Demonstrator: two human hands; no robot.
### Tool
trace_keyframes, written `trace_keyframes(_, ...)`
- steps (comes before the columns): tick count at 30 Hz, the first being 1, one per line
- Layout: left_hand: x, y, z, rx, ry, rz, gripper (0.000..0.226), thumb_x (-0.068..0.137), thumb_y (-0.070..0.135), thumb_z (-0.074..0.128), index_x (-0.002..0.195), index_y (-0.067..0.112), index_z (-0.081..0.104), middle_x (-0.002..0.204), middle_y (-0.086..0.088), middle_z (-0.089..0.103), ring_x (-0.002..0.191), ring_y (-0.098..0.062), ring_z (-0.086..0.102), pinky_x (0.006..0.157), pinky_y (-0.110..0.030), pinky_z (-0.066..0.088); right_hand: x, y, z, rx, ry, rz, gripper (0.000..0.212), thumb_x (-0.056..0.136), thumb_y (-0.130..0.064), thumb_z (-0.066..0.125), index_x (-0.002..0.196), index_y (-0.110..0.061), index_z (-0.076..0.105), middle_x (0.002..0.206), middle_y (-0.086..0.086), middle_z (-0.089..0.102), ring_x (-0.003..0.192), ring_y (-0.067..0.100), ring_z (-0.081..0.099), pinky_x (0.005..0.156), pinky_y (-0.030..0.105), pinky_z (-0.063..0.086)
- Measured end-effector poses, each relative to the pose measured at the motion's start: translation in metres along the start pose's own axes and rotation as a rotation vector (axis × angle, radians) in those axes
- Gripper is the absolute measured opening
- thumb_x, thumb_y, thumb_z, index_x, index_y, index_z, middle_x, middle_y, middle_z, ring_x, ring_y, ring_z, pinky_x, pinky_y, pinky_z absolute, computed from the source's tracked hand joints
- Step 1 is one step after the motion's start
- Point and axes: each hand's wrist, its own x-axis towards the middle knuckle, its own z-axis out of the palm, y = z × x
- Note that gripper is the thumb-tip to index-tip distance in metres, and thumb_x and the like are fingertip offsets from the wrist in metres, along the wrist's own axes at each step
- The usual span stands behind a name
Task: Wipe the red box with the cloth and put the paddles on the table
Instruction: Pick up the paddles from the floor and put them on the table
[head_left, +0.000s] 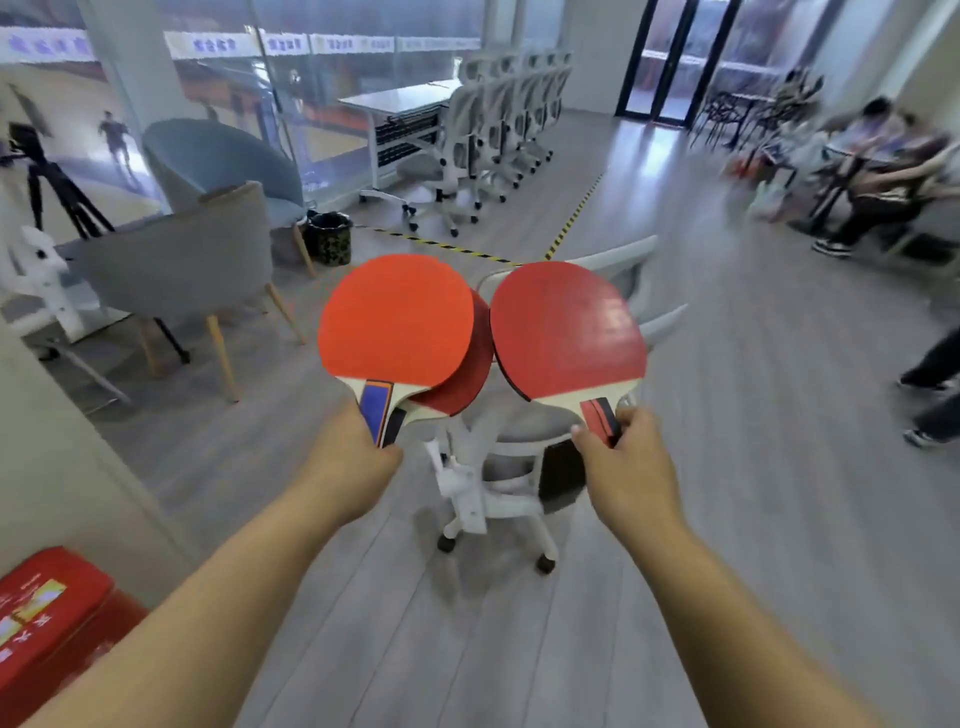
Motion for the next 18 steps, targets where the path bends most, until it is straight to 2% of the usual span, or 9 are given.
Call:
trace_keyframes(2, 0.000, 0.036, 0.039, -0.019, -0.032, 0.033, 0.026, 0.077, 0.007, 0.061, 0.075, 0.020, 0.038, 0.077, -0.007, 0.053, 0.074, -0.034, 0.058, 0.063, -0.034, 0.045, 0.010, 0.025, -0.043, -0.006, 0.054, 0.022, 0.022, 0.092, -0.031, 0.056, 0.102, -0.020, 0.040, 0.083, -0.008, 0.054, 0.076, 0.017, 0.056, 0.064, 0.034, 0.042)
trace_keyframes(6, 0.000, 0.101, 0.118, -0.057, -0.146, 0.100, 0.024, 0.076, 0.007, 0.061, 0.089, 0.009, 0.042, 0.080, -0.009, 0.052, 0.073, -0.030, 0.053, 0.061, -0.033, 0.043, 0.025, 0.073, -0.124, -0.014, 0.165, 0.082, 0.019, 0.093, -0.030, 0.054, 0.103, -0.020, 0.041, 0.080, -0.003, 0.055, 0.067, 0.015, 0.053, 0.054, 0.031, 0.039)
trace_keyframes(9, -0.003, 0.148, 0.173, -0.036, -0.229, 0.168, 0.025, 0.078, 0.010, 0.062, 0.089, 0.011, 0.040, 0.080, -0.007, 0.052, 0.076, -0.028, 0.053, 0.060, -0.033, 0.042, 0.033, 0.110, -0.176, -0.020, 0.264, 0.159, 0.020, 0.092, -0.031, 0.053, 0.104, -0.018, 0.044, 0.081, -0.003, 0.056, 0.070, 0.014, 0.053, 0.056, 0.031, 0.038)
trace_keyframes(12, -0.006, 0.194, 0.226, -0.002, -0.328, 0.233, 0.025, 0.080, 0.014, 0.062, 0.094, 0.008, 0.043, 0.085, -0.011, 0.058, 0.077, -0.030, 0.058, 0.067, -0.039, 0.049, 0.041, 0.147, -0.223, 0.000, 0.371, 0.231, 0.020, 0.091, -0.030, 0.052, 0.103, -0.016, 0.046, 0.084, 0.001, 0.060, 0.071, 0.018, 0.055, 0.061, 0.034, 0.041)
trace_keyframes(15, -0.009, 0.236, 0.279, 0.015, -0.422, 0.315, 0.022, 0.079, 0.011, 0.061, 0.094, 0.006, 0.045, 0.080, -0.010, 0.057, 0.064, -0.021, 0.054, 0.054, -0.030, 0.041, 0.050, 0.181, -0.265, -0.009, 0.483, 0.307, 0.021, 0.092, -0.031, 0.052, 0.104, -0.015, 0.047, 0.084, 0.000, 0.060, 0.070, 0.016, 0.054, 0.058, 0.032, 0.037)
trace_keyframes(18, -0.003, 0.274, 0.334, 0.024, -0.523, 0.393, 0.021, 0.076, 0.009, 0.060, 0.085, 0.012, 0.042, 0.078, -0.013, 0.057, 0.064, -0.029, 0.055, 0.055, -0.033, 0.043, 0.062, 0.216, -0.302, -0.017, 0.591, 0.395, 0.023, 0.092, -0.034, 0.053, 0.103, -0.014, 0.047, 0.084, -0.001, 0.060, 0.073, 0.020, 0.055, 0.060, 0.033, 0.037)
